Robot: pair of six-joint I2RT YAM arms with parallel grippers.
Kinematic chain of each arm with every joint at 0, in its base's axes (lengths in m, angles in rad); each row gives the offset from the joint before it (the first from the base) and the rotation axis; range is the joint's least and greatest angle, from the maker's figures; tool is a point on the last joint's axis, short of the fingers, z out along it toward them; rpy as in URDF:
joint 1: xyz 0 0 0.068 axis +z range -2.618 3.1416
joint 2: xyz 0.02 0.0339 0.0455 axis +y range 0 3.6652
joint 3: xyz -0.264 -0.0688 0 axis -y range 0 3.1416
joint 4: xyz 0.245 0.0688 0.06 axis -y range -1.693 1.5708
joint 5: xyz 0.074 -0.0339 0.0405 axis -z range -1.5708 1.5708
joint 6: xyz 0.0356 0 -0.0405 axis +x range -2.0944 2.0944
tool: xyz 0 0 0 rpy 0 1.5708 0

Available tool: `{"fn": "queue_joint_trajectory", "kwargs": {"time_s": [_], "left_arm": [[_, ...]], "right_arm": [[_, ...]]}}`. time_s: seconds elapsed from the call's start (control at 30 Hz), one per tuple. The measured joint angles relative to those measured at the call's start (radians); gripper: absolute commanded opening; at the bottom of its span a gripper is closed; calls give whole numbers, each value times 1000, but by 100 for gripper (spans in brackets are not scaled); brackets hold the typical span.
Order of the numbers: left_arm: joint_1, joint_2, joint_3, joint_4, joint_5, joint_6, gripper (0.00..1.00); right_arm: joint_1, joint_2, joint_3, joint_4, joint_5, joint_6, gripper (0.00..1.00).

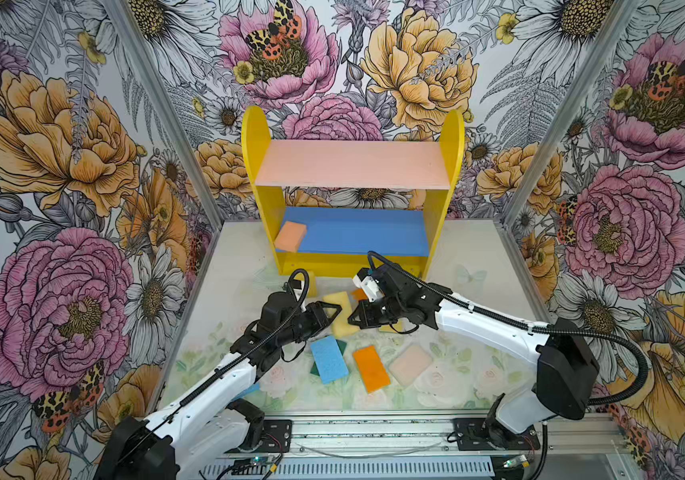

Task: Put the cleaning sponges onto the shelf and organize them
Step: 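Lift the yellow sponge with the right gripper while the left arm draws back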

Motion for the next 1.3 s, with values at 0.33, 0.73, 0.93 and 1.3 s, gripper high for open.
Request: {"fn": "queue_joint_trajectory", "kwargs": {"time_s": [0.33,0.73,0.93,1.3], "left_arm": [[34,-6,-7,64,51,2,9],[108,-55,-29,138,148,-24,8],[114,-67,-45,146,159,-35,9],[149,-103,-51,140,182,-53,27]], "right_arm": [[-40,-43,-13,5,-100,6,60],[-48,-61,-86,117,-217,48,53],[-47,-61,-86,160,-224,64,39],[-42,-61,-87,203,-220,76,8]]}}
